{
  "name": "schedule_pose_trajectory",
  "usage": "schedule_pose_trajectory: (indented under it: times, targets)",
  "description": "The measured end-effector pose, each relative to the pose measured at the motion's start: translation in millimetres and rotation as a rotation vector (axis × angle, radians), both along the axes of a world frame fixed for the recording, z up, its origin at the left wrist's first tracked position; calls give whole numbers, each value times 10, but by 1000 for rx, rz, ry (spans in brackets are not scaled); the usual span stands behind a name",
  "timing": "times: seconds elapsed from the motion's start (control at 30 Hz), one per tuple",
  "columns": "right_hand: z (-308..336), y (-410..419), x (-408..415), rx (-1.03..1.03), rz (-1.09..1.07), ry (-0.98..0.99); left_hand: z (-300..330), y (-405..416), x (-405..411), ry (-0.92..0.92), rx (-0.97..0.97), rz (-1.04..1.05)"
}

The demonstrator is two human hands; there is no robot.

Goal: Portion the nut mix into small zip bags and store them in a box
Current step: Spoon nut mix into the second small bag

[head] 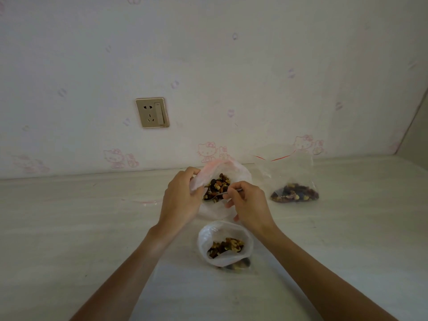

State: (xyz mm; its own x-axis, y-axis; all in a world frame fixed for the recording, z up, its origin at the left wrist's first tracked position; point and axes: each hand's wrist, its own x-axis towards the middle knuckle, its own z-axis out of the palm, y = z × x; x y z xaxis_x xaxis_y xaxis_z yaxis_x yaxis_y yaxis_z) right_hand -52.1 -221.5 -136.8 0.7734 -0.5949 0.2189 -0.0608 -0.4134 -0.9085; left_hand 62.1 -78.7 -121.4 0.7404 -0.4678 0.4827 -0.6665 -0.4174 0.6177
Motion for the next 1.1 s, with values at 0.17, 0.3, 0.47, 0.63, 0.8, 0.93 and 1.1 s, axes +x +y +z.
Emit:
schedule_pose_trajectory:
  times: [0.17, 0.3, 0.47, 0.63, 0.8, 0.93, 1.1]
  targets:
    - [40, -68, -2, 162, 1, -35, 5, 10, 11, -2, -10, -17]
    - [18, -104, -48, 367, 7, -95, -13, 73, 65, 55, -39, -5]
    - [-5, -132, -73, 419, 16, -114, -28, 135, 81, 130, -45, 42]
    - [86, -216, -132, 390, 17, -120, -14, 277, 73, 156, 4, 57]
    - [251, -277, -250, 348, 14, -137, 13, 451, -57, 184, 55, 168]
    - [385, -261, -460, 343, 42, -161, -31, 591, -276, 220, 26, 133]
    - [529, -146, -860, 333, 115, -180, -93, 675, -655, 391, 116, 5]
